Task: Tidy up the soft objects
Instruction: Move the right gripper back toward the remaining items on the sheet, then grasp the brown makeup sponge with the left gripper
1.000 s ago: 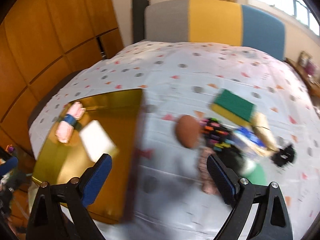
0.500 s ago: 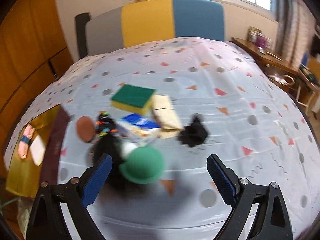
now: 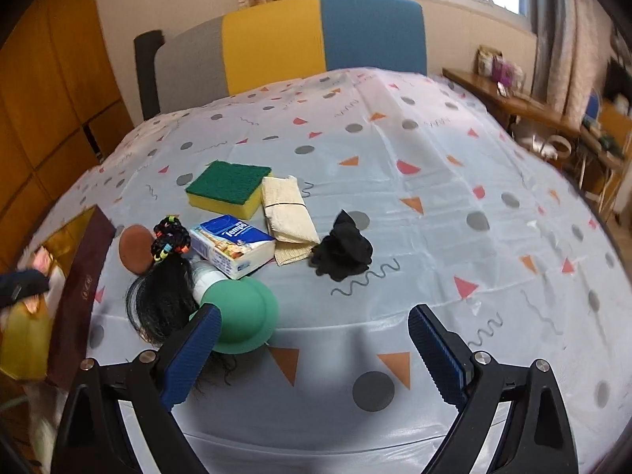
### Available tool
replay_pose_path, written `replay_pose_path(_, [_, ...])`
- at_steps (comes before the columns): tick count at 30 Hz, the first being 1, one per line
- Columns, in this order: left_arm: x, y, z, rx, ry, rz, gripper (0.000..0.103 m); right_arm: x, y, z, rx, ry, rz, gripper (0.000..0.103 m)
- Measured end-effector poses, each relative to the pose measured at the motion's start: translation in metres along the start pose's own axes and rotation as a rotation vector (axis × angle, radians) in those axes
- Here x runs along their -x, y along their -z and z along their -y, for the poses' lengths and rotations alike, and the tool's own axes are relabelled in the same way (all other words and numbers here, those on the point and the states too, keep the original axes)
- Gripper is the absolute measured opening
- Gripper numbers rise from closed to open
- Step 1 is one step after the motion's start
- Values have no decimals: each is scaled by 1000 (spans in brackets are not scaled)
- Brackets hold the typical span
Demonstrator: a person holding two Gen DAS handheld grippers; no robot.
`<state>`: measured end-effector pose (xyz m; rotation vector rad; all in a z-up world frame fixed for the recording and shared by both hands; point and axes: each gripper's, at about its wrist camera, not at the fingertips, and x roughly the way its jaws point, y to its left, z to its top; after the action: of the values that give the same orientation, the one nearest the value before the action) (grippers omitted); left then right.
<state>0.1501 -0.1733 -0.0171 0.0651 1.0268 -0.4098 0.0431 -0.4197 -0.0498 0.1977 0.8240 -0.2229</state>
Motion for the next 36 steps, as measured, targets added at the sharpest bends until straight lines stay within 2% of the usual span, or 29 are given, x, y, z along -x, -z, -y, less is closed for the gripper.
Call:
replay_pose_path(7, [-51, -37, -9, 118, -39, -44, 68, 7, 1, -20, 92, 26, 19, 96])
replay_pose_path(12, [-74, -54, -11, 141, -69, -56, 68, 18, -2, -29, 124, 34, 53, 96])
replay_pose_path(16, [-88, -60, -9, 144, -81, -68, 68, 27, -2, -38, 162, 47, 84, 96])
replay_pose_path(23, [-108, -62, -13, 165, -96, -87, 68, 31, -4, -40, 158, 33, 84, 96])
replay_pose_path(28, [-113, -64, -12, 164, -88, -77, 68, 31, -4, -39, 154, 31, 88, 96])
replay_pose_path(31, [-114, -65, -10, 152, -111, -69, 67, 30, -4, -39, 153, 30, 85, 96])
replay_pose_path(32, [-115, -66, -9, 143, -118, -65, 61, 30, -4, -39, 153, 30, 85, 96])
replay_pose_path(33, [-115, -67, -5, 122, -115, -55, 44, 30, -4, -39, 154, 30, 84, 96])
replay_pose_path(36, [-116, -69, 12, 32, -115, -48, 34, 30, -4, -38, 151, 35, 86, 96])
